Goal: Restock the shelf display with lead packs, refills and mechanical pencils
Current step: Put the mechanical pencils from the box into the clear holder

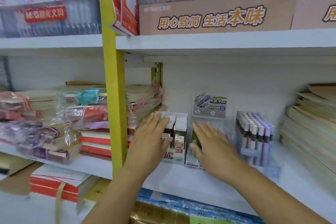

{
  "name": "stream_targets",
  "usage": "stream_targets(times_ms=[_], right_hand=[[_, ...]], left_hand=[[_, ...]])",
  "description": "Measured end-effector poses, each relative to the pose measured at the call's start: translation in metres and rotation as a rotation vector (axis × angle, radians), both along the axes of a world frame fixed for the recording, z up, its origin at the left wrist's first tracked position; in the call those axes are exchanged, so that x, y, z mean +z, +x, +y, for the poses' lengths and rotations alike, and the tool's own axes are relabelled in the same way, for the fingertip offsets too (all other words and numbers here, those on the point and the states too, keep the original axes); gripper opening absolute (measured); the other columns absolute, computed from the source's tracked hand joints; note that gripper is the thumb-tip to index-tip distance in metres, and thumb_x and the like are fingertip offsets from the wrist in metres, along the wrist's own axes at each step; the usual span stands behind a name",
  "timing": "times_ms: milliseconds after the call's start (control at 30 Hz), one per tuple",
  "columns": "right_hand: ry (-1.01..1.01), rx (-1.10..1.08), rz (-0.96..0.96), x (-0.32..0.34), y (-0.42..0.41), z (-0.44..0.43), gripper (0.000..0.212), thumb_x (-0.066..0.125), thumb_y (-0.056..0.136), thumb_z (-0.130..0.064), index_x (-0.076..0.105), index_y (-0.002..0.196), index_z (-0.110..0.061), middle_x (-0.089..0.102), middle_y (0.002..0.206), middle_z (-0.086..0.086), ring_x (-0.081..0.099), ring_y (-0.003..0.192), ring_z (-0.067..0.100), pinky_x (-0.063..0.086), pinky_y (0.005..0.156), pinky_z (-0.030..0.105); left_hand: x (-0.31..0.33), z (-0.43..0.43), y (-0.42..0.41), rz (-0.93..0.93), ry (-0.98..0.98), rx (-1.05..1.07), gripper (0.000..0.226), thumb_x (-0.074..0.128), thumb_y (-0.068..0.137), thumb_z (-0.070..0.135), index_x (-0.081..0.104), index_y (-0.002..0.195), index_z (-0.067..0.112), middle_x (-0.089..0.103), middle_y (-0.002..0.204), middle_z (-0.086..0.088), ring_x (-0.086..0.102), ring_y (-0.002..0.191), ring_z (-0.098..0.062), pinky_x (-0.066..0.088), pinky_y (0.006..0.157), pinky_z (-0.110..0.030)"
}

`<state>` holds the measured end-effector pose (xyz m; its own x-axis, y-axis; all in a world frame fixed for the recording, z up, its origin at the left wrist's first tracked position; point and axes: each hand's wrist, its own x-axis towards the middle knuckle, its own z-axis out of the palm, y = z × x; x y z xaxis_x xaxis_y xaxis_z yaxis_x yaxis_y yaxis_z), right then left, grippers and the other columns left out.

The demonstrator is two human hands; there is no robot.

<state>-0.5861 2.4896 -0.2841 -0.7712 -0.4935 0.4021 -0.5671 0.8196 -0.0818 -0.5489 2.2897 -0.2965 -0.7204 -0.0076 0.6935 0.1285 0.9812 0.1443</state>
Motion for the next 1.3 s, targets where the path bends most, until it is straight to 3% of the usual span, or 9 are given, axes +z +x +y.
stream_targets(times_ms=[200, 267, 333, 433, 533, 767, 967, 1133, 1300], right_hand=[[0.136, -0.077, 0.045, -0.003, -0.007, -0.003, 0.059, 0.028, 0.101, -0.047, 0.015, 0.154, -0.023, 0.021, 0.16, -0.003, 0.02, 0.146, 0.016, 0.012, 0.117, 0.033], [0.11, -0.086, 0.021, 0.01, -0.009, -0.004, 0.052, 0.028, 0.101, -0.047, 0.03, 0.147, -0.024, 0.044, 0.148, 0.001, 0.043, 0.132, 0.022, 0.033, 0.106, 0.034], [0.013, -0.082, 0.033, 0.025, -0.013, -0.007, 0.043, 0.027, 0.102, -0.045, 0.041, 0.138, -0.026, 0.057, 0.133, 0.001, 0.056, 0.115, 0.023, 0.043, 0.091, 0.034], [-0.128, 0.057, -0.002, 0.039, -0.021, -0.02, 0.05, 0.024, 0.103, -0.045, 0.026, 0.149, -0.027, 0.031, 0.155, -0.005, 0.03, 0.142, 0.017, 0.027, 0.113, 0.035], [-0.051, 0.2, -0.044, 0.04, -0.028, -0.039, 0.056, 0.021, 0.102, -0.047, 0.01, 0.154, -0.029, 0.005, 0.161, -0.01, 0.002, 0.148, 0.007, 0.005, 0.121, 0.034], [-0.029, 0.228, -0.056, 0.026, -0.038, -0.047, 0.05, 0.024, 0.103, -0.044, 0.023, 0.151, -0.029, 0.022, 0.159, -0.008, 0.011, 0.147, 0.007, 0.012, 0.118, 0.029], [-0.134, 0.144, -0.107, 0.03, -0.035, -0.015, 0.055, 0.023, 0.097, -0.059, 0.01, 0.149, -0.046, 0.01, 0.159, -0.019, 0.008, 0.146, 0.004, 0.013, 0.119, 0.036], [0.159, -0.035, -0.158, 0.017, -0.035, 0.018, 0.063, 0.017, 0.096, -0.061, -0.001, 0.152, -0.038, -0.002, 0.162, -0.008, 0.002, 0.149, 0.018, 0.007, 0.118, 0.037], [0.238, -0.042, -0.182, 0.011, -0.036, 0.011, 0.059, 0.009, 0.099, -0.056, 0.007, 0.153, -0.031, 0.006, 0.162, -0.001, 0.003, 0.149, 0.021, 0.007, 0.118, 0.036]], left_hand=[[-0.003, -0.002, 0.001, 0.014, -0.015, 0.006, 0.057, 0.055, 0.098, 0.039, 0.034, 0.151, 0.032, 0.038, 0.157, 0.007, 0.029, 0.145, -0.014, 0.021, 0.118, -0.029], [0.002, -0.004, 0.0, 0.002, -0.015, -0.009, 0.056, 0.056, 0.098, 0.037, 0.037, 0.15, 0.03, 0.042, 0.154, 0.006, 0.033, 0.142, -0.014, 0.025, 0.116, -0.03], [0.008, -0.006, -0.002, -0.006, 0.001, -0.025, 0.057, 0.057, 0.098, 0.036, 0.036, 0.15, 0.028, 0.04, 0.154, 0.006, 0.033, 0.141, -0.015, 0.025, 0.116, -0.03], [0.015, -0.008, -0.006, -0.032, 0.014, -0.045, 0.059, 0.054, 0.1, 0.037, 0.031, 0.153, 0.025, 0.031, 0.16, 0.004, 0.023, 0.147, -0.014, 0.018, 0.118, -0.028], [0.017, -0.011, -0.01, -0.074, -0.012, -0.082, 0.059, 0.048, 0.103, 0.036, 0.025, 0.156, 0.025, 0.022, 0.164, 0.004, 0.012, 0.152, -0.013, 0.014, 0.12, -0.029], [0.009, -0.009, -0.012, -0.027, -0.019, -0.093, 0.049, 0.052, 0.101, 0.028, 0.041, 0.148, 0.025, 0.047, 0.15, 0.005, 0.036, 0.14, -0.013, 0.026, 0.114, -0.028], [0.013, -0.007, -0.011, -0.059, -0.011, -0.082, 0.054, 0.048, 0.101, 0.041, 0.033, 0.152, 0.031, 0.033, 0.16, 0.007, 0.023, 0.148, -0.013, 0.02, 0.121, -0.034], [0.016, 0.006, -0.015, -0.102, -0.106, -0.116, 0.052, 0.041, 0.103, 0.046, 0.029, 0.152, 0.037, 0.025, 0.163, 0.012, 0.013, 0.152, -0.012, -0.001, 0.122, -0.039], [0.014, 0.011, -0.018, -0.097, -0.067, -0.095, 0.049, 0.044, 0.102, 0.042, 0.035, 0.15, 0.039, 0.036, 0.157, 0.016, 0.024, 0.148, -0.008, -0.002, 0.121, -0.041]])
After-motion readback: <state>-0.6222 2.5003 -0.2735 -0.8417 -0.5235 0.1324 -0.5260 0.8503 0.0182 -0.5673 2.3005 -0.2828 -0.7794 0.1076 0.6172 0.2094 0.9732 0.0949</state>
